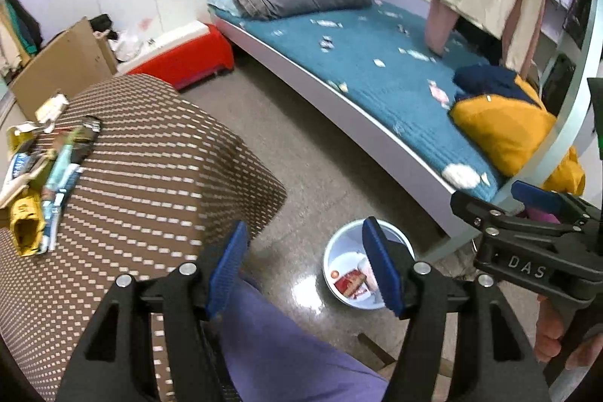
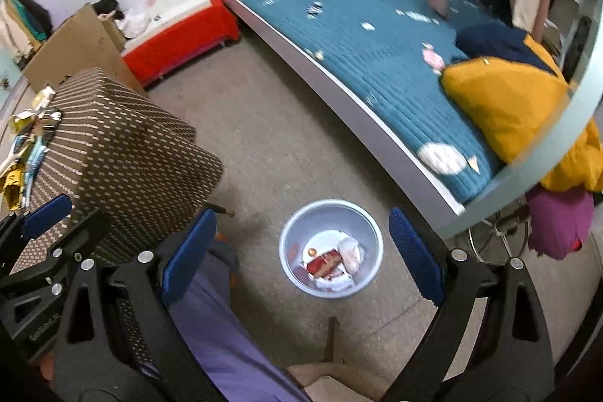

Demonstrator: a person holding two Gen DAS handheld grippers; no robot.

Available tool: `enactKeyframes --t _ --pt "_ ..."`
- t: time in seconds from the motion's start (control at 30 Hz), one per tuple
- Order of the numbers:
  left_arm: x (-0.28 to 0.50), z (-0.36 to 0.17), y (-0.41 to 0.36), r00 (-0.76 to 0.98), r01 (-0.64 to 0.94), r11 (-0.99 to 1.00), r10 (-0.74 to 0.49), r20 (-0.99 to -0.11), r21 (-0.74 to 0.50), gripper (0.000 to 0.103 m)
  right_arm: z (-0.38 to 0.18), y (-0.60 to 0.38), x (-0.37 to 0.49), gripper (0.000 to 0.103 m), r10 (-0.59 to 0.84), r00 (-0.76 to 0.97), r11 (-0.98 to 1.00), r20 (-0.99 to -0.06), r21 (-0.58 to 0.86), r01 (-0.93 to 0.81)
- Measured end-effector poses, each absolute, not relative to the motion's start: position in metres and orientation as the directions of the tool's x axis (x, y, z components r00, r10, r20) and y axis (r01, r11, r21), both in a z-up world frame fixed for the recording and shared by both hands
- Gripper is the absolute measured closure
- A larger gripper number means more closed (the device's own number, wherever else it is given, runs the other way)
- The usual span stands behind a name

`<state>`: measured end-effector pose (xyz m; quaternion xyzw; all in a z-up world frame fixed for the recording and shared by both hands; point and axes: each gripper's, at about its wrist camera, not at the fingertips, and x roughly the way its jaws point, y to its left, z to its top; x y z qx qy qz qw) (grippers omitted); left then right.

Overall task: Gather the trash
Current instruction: 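Return both grippers from the bucket to the table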

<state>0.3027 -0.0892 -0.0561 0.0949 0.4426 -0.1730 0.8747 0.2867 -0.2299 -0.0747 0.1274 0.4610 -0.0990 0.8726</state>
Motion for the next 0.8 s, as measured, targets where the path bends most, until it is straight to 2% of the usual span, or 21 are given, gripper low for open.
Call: enactKeyframes --t 0.3,0.4,0.43,0.6,0.8 --pt "0.302 -0.023 -0.029 0.634 0.257 0.966 -0.159 -0.756 0.013 0.034 -0.046 -0.18 0.309 0.012 0.019 0.614 0.977 -0.789 0.145 0.156" --pt "0.302 -0.015 -0.005 0.655 0.203 0.979 -0.135 -0.743 0.001 0.027 -0.041 -0.16 0.318 0.012 0.049 0.621 0.984 -0.782 0.146 0.105" --pt "0.303 -0.012 0.005 0.662 0.176 0.984 -0.125 -0.739 -0.009 0.022 -0.039 -0.153 0.32 0.012 0.059 0.623 0.986 -0.78 0.145 0.088" --pt "0.301 -0.005 0.048 0.689 0.072 0.997 -0.073 -0.721 -0.033 0.016 -0.032 -0.116 0.333 0.012 0.104 0.627 0.991 -0.772 0.136 0.002" --pt "0.306 -0.005 0.102 0.692 -0.046 0.996 -0.02 -0.722 -0.072 0.016 -0.032 -0.069 0.35 0.012 0.162 0.611 0.987 -0.775 0.13 -0.096"
